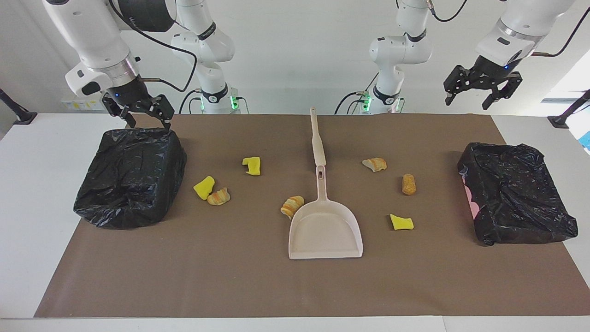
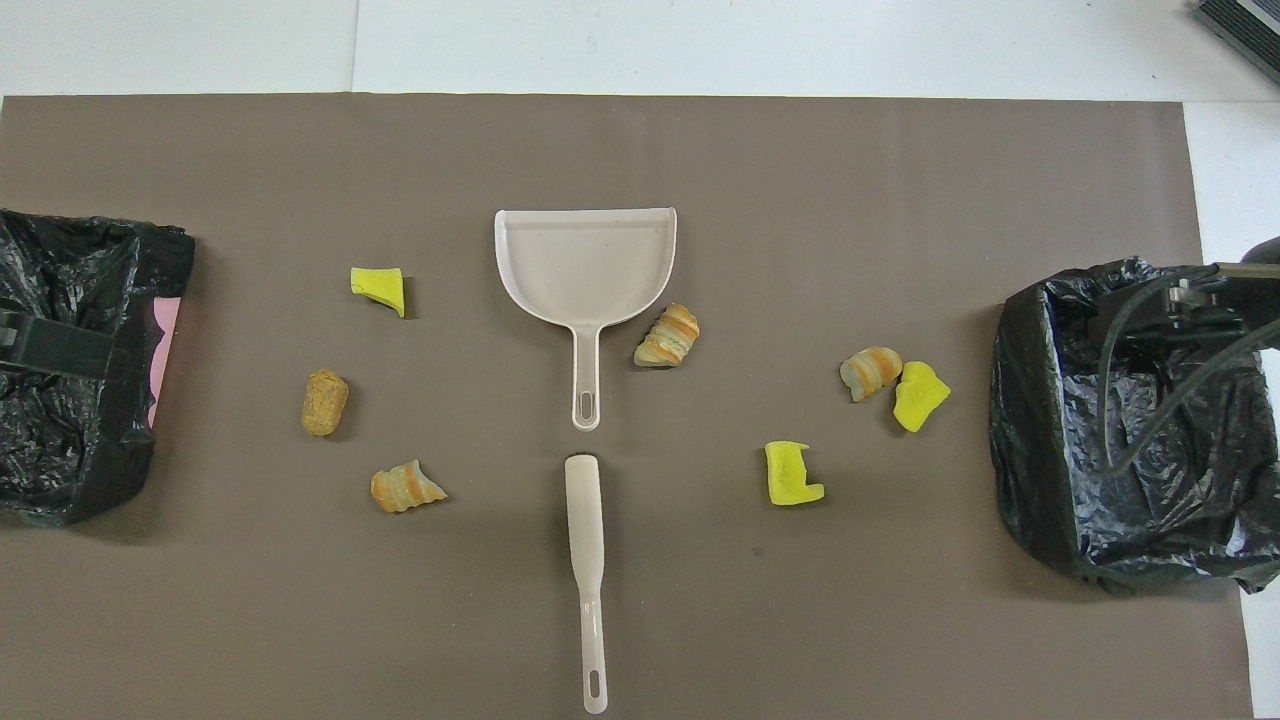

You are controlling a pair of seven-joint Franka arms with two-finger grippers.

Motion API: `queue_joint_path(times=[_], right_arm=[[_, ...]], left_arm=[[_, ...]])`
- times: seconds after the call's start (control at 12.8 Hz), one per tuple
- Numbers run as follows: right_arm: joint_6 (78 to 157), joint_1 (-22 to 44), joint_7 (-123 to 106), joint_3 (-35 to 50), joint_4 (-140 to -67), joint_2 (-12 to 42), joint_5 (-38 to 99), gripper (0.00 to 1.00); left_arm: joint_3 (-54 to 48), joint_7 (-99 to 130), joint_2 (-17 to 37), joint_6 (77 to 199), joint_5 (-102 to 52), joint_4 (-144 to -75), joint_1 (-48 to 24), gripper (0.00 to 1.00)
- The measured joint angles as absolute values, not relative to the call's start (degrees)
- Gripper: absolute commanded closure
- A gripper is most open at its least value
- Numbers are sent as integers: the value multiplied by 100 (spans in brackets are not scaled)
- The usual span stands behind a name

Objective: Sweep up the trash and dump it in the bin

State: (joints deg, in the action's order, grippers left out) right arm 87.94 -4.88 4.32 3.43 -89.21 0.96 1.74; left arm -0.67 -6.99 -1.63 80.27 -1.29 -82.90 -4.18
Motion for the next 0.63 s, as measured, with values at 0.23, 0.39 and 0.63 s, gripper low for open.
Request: queue_joint_path(times=[0.23, 0.39, 0.63], right_arm=[[8794, -509, 432, 318, -8921, 96, 181, 0], [8795, -533, 432, 306, -8921, 96, 180, 0], [8795, -538, 432, 306, -8921, 96, 181, 0]], left_arm=[[-66, -699, -163, 8028, -129, -8290, -417, 0], [-63, -699, -163, 8028, -129, -8290, -415, 0], [-64, -697, -163, 8028, -129, -8290, -415, 0]])
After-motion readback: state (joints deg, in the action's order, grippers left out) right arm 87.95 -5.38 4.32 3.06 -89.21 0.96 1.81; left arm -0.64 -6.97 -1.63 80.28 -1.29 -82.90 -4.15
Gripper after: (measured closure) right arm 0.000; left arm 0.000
